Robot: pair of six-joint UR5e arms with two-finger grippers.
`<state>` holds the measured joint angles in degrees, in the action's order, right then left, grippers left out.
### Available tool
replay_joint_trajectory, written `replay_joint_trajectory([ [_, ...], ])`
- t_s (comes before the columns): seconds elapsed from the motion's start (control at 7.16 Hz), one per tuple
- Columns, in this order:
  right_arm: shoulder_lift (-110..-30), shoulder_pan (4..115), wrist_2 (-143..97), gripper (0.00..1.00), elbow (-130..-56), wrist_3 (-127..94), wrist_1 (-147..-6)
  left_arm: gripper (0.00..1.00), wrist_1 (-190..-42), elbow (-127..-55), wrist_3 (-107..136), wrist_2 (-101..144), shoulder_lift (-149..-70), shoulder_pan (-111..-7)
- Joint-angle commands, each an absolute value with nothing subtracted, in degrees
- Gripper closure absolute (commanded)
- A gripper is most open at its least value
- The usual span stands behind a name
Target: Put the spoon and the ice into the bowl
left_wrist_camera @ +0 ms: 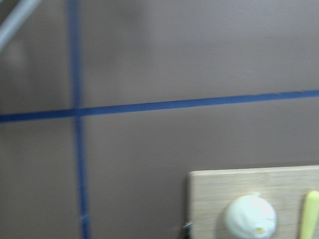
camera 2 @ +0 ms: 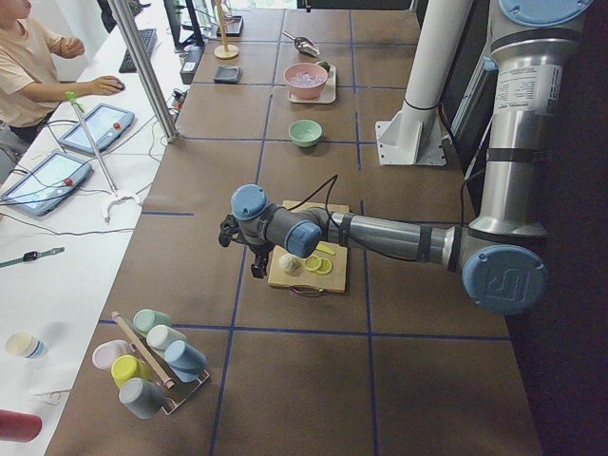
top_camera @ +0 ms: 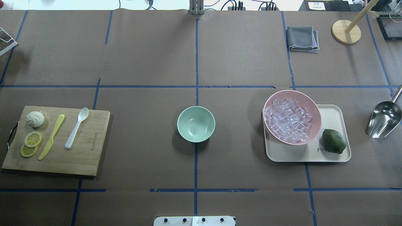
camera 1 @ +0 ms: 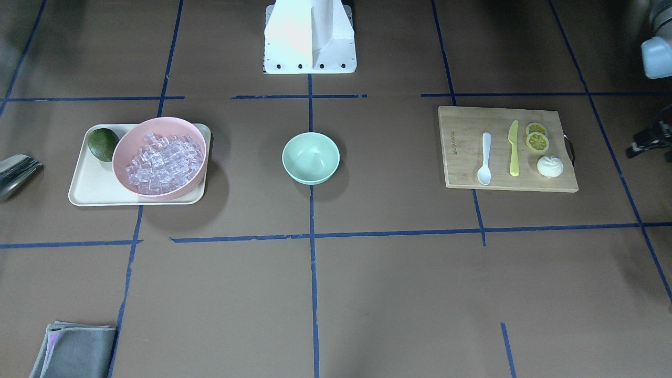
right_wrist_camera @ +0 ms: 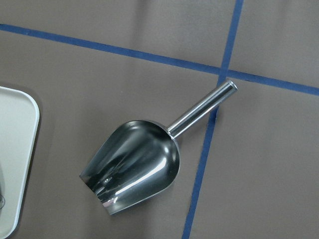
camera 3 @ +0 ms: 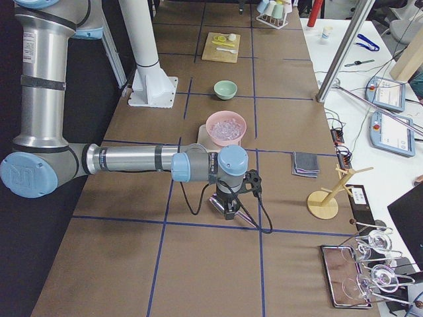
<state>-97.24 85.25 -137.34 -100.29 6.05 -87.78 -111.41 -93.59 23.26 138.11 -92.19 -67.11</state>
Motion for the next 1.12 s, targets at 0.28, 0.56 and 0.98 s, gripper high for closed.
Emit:
replay_joint_trajectory([
  [0.28,-97.29,84.03,-137.64,0.00,-100.28,5.98,-86.13,0.06,-118.48,-94.39,33.50,128.43,-98.00,-51.88],
  [0.56,-97.29,83.59,-137.55,0.00,-100.11,5.98,-86.13,0.07,-118.30,-97.72,33.31,125.44,-97.21,-47.92],
  [0.98,-97.29,83.32,-137.64,0.00,-99.84,5.98,-86.13,0.14,-118.04,-98.44,33.31,124.72,-95.10,-46.41],
])
